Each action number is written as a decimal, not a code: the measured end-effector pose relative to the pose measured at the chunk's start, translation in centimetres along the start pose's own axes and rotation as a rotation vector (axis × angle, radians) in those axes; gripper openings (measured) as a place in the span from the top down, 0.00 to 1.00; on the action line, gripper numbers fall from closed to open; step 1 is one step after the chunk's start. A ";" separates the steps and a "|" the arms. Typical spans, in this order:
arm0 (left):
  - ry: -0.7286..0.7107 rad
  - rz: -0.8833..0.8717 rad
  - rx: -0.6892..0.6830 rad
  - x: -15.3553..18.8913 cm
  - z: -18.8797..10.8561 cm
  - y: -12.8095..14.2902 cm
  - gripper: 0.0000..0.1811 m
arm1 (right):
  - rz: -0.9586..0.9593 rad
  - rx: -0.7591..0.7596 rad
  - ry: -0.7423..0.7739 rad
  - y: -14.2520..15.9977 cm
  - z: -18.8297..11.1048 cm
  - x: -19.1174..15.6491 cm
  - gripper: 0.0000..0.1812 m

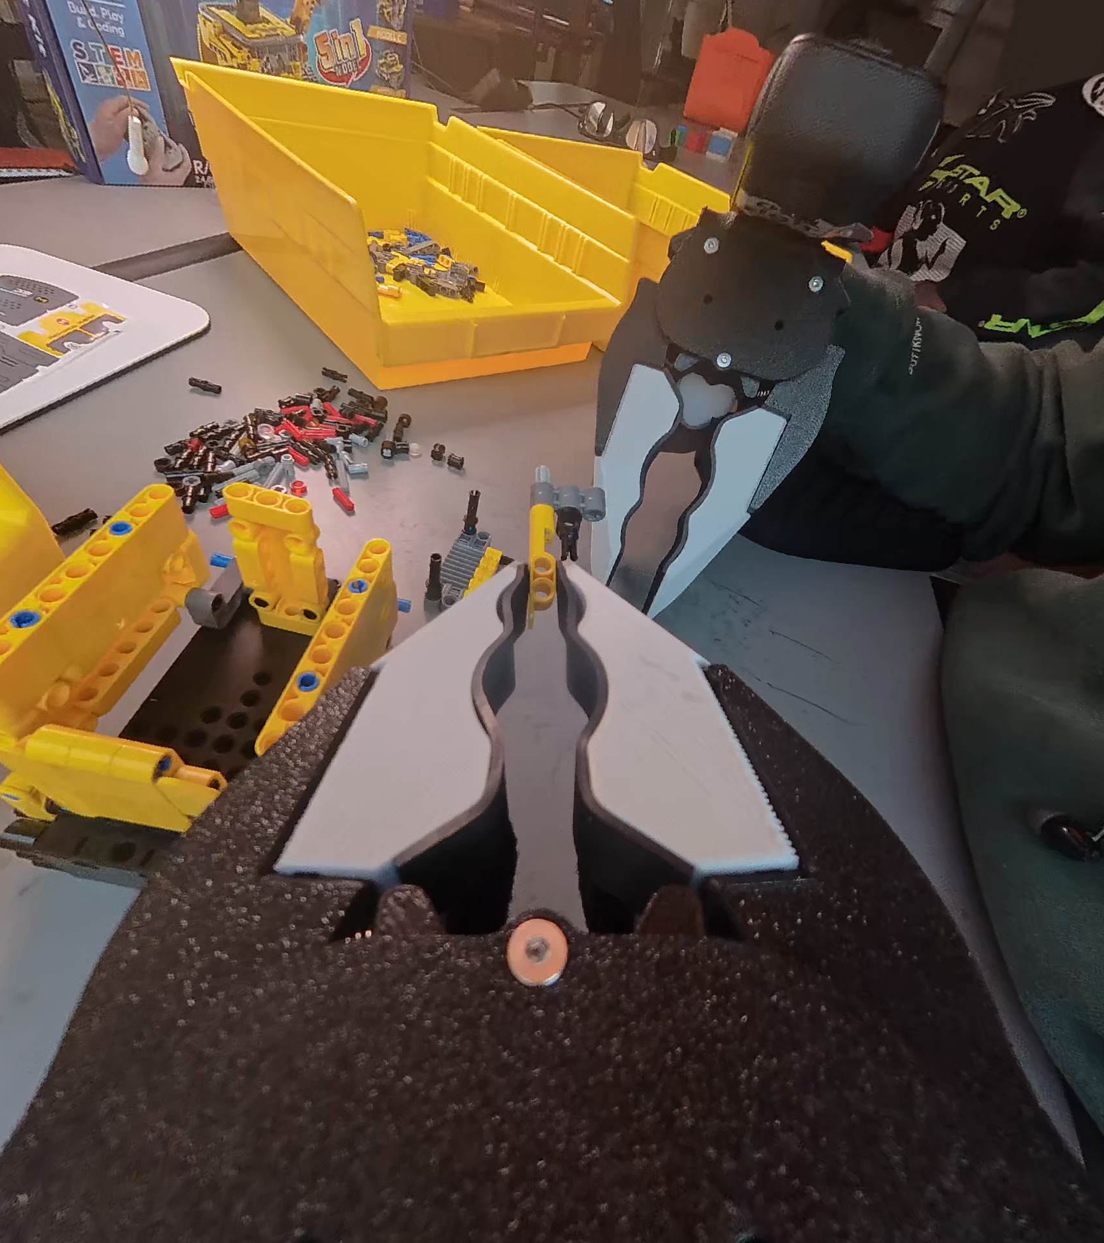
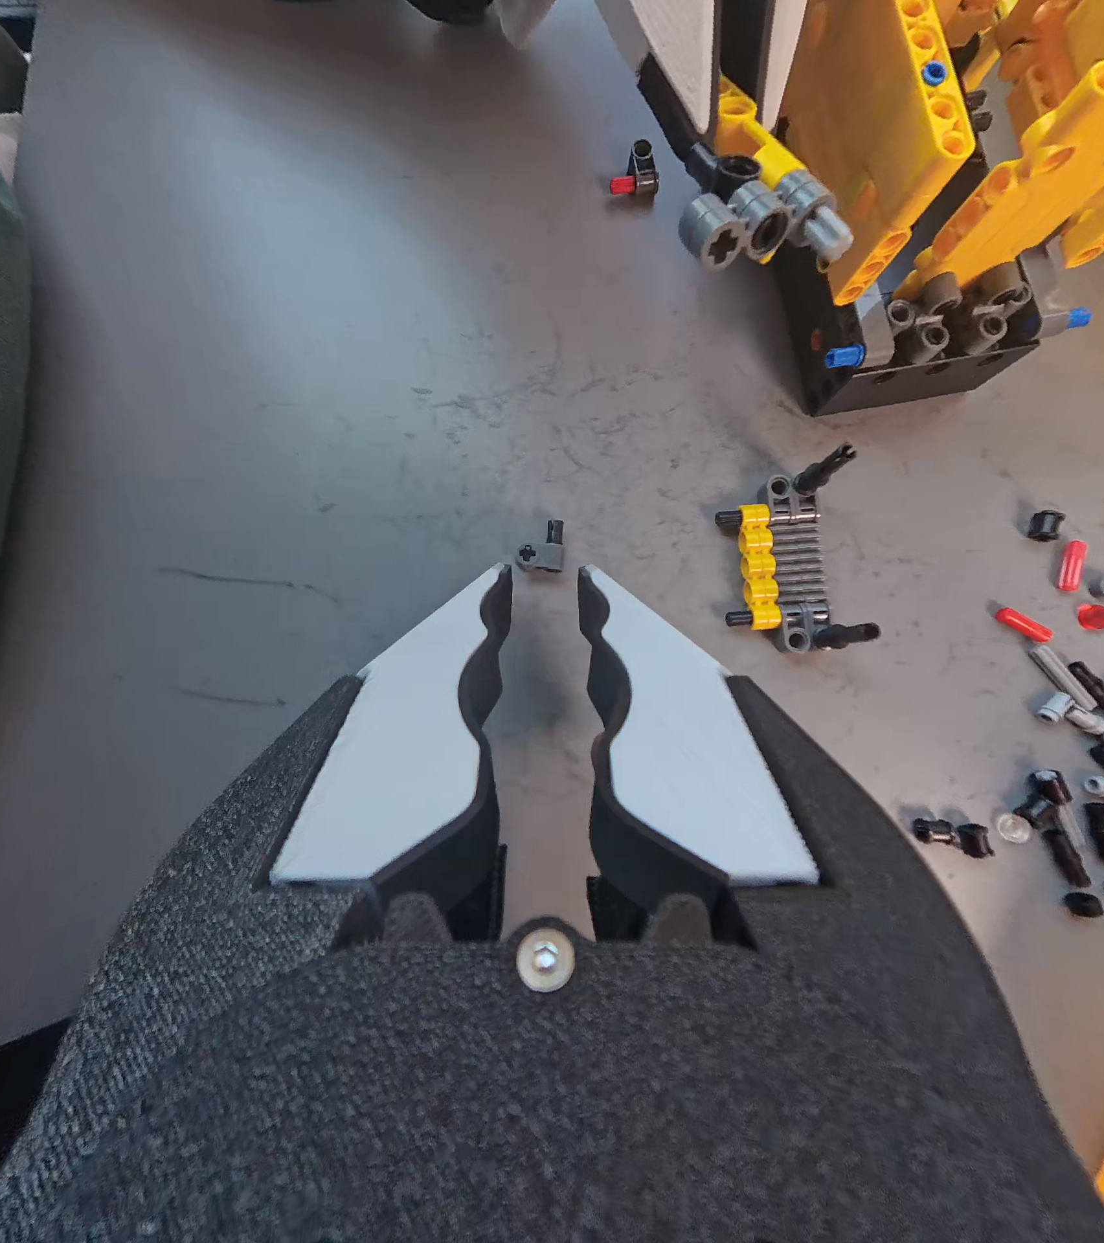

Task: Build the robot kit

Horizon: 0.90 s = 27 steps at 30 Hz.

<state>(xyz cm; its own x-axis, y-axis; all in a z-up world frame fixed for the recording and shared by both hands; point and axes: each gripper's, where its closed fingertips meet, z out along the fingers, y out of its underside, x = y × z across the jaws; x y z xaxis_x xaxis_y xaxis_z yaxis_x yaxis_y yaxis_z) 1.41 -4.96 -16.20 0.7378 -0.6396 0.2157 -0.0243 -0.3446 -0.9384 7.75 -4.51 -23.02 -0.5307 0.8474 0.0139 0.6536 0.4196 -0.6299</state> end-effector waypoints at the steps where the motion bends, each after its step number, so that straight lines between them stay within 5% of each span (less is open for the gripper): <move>1: 0.001 -0.002 -0.003 0.0 0.0 0.1 0.96 | 0.001 -0.011 0.001 0.1 0.0 0.2 0.90; 16: 0.007 0.022 -0.014 0.3 0.0 0.1 0.96 | 0.033 -0.042 -0.012 -0.2 1.4 -0.2 0.92; 19: 0.035 0.000 0.004 0.6 -0.2 -0.3 0.96 | 0.069 0.181 -0.018 -2.4 -0.5 0.9 0.92; 23: 0.138 -0.060 0.075 2.0 -0.5 -1.4 0.96 | 0.147 0.722 -0.070 -8.4 -7.3 2.1 0.92; 27: 0.160 -0.044 0.108 2.7 -0.6 -2.0 0.97 | 0.195 0.867 -0.130 -9.7 -8.3 1.9 0.92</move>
<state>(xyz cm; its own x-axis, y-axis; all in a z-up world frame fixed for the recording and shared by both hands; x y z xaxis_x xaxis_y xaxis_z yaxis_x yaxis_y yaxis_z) 3.01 -6.41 -13.53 0.6193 -0.7299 0.2892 0.0847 -0.3041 -0.9489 4.92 -4.30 -10.44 -0.5441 0.8124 -0.2095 0.1291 -0.1657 -0.9777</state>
